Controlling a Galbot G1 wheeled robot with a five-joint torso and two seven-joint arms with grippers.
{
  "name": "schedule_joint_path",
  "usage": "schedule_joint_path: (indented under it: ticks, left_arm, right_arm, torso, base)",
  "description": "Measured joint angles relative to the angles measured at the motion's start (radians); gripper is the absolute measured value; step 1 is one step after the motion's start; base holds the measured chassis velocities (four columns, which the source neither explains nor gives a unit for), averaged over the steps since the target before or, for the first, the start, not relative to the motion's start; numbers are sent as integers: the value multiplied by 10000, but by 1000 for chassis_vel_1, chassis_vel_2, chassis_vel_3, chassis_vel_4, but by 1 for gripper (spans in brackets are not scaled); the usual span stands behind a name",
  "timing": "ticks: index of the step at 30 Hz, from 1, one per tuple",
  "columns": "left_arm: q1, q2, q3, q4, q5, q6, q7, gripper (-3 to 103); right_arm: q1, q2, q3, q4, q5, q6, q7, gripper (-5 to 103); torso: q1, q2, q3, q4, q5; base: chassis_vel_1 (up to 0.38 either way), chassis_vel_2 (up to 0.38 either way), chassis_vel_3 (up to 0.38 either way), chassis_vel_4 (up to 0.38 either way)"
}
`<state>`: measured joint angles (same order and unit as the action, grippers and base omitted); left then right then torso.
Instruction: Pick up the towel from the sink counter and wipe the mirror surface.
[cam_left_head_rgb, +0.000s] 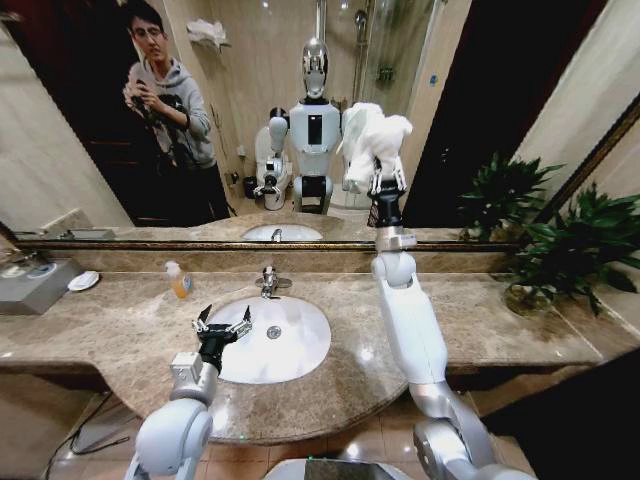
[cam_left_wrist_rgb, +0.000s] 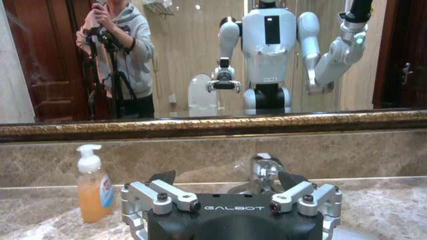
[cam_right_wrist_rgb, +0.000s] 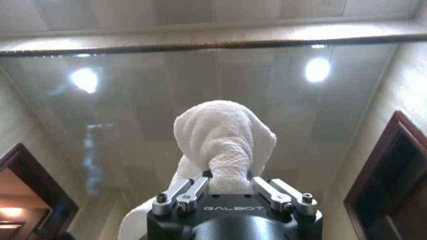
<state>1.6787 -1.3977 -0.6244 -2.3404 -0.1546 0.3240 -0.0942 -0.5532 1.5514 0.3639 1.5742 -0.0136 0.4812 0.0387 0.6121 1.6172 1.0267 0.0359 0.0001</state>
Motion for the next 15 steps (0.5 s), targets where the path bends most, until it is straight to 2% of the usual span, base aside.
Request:
schedule_joint_path:
  ticks: [8,15]
  left_arm:
    - [-1,1,-1,0,0,0,0,100]
    - [-1,0,-1,1,0,0,0,100]
  right_arm:
    - [334,114,-34,56,-80,-361,167,18]
    - [912,227,-101,104,-77,-792,246,18]
  torso:
    - [1,-1,1,3,0]
    - [1,-1,0,2,-3]
  base:
    - [192,193,-165,-184]
    - [272,260,-269,-277]
